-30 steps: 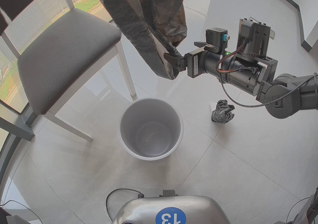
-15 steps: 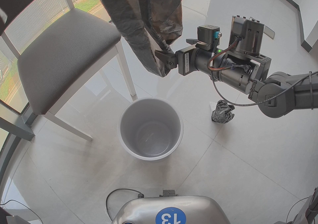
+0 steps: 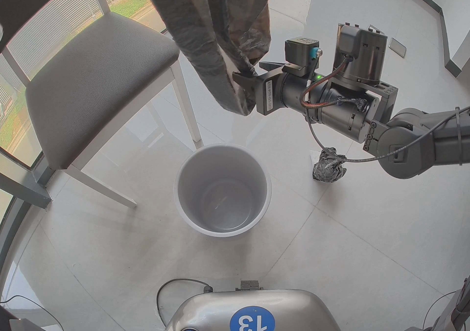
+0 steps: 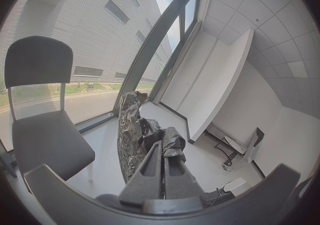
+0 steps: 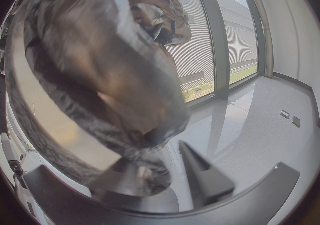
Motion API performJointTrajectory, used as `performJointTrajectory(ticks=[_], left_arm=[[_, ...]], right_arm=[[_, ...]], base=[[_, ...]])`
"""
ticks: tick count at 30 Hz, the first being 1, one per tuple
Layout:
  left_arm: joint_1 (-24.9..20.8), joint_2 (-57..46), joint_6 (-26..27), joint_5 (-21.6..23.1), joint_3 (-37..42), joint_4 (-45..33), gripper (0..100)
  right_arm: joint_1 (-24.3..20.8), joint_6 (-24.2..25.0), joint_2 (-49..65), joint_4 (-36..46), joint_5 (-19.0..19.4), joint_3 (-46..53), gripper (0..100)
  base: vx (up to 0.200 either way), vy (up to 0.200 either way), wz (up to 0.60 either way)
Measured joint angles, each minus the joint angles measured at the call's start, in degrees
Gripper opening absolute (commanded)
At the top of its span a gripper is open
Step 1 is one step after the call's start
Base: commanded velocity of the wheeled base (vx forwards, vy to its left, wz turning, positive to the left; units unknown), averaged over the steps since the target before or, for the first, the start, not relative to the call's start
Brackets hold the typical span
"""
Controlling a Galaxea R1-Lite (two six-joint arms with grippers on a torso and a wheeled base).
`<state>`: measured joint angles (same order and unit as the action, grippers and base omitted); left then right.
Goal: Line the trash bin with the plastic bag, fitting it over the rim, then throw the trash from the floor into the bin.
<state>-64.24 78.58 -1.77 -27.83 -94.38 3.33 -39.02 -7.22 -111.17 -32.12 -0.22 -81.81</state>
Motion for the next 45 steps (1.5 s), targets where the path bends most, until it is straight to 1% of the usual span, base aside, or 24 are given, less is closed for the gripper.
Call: performJointTrajectory(ticks=[8,13,19,24,27,30,33,35,39,45], left_arm=[[0.0,0.1,0.0,0.0,-0.4,0.0,0],[0.8,-0.1,-0.4,0.0,0.8,-0.2,0],[4.8,-0.8,-2.2,-0.1,5.9,-2.7,0],[9.3,-2.3,-3.1,-0.2,12.4,-7.4,0],[11.4,-4.0,-3.3,-0.4,17.3,-13.7,0],[12.8,-6.3,-3.4,-0.6,21.4,-21.9,0],[13.8,-9.3,-3.7,-1.0,24.8,-29.7,0],[14.2,-11.3,-4.1,-1.1,27.1,-33.2,0],[14.6,-15.0,-5.1,-1.2,31.7,-35.8,0],[14.5,-17.8,-6.3,-1.1,36.5,-35.9,0]], right_arm=[[0.4,-0.1,0.3,0.0,-0.7,3.3,0],[1.5,-0.2,2.4,0.0,-1.9,8.4,0],[2.7,-0.2,7.5,0.1,-2.6,17.4,0],[2.4,-0.1,12.4,0.2,-2.6,27.3,0],[1.2,0.2,14.9,0.1,-2.5,33.1,0],[-0.6,0.6,16.7,0.1,-2.1,37.7,0],[-3.3,1.7,17.8,0.0,-1.4,41.3,0],[-5.5,3.0,17.8,-0.2,-0.7,42.8,0],[-9.4,5.3,16.1,-0.4,0.1,44.3,0],[-13.5,10.7,13.4,-0.5,0.3,46.5,0]], base=[[0.000,0.000,0.00],[0.000,0.000,0.00],[0.000,0.000,0.00],[0.000,0.000,0.00],[0.000,0.000,0.00],[0.000,0.000,0.00],[0.000,0.000,0.00],[0.000,0.000,0.00],[0.000,0.000,0.00],[0.000,0.000,0.00]])
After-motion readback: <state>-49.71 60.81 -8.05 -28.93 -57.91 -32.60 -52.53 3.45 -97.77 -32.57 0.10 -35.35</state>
